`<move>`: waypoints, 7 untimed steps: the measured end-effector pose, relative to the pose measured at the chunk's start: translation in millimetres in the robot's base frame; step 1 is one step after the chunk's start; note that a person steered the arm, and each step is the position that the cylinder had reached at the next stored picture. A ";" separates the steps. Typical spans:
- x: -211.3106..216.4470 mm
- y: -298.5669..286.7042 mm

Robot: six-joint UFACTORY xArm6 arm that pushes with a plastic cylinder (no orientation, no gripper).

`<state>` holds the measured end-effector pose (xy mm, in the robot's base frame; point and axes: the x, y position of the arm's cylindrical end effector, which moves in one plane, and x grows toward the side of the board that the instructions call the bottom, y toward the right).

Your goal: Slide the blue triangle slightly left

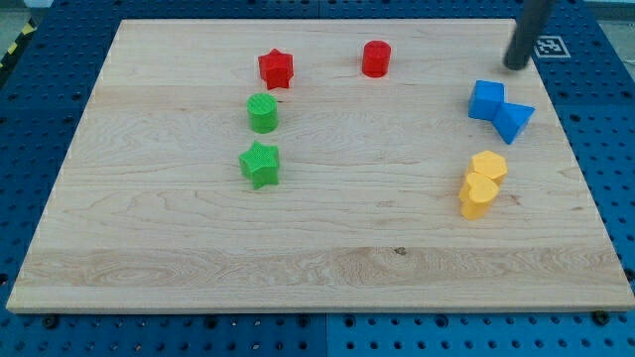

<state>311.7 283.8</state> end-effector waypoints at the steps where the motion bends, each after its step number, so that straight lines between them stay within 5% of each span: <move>1: 55.9 13.4; 7: 97.2 -32.3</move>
<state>408.8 251.5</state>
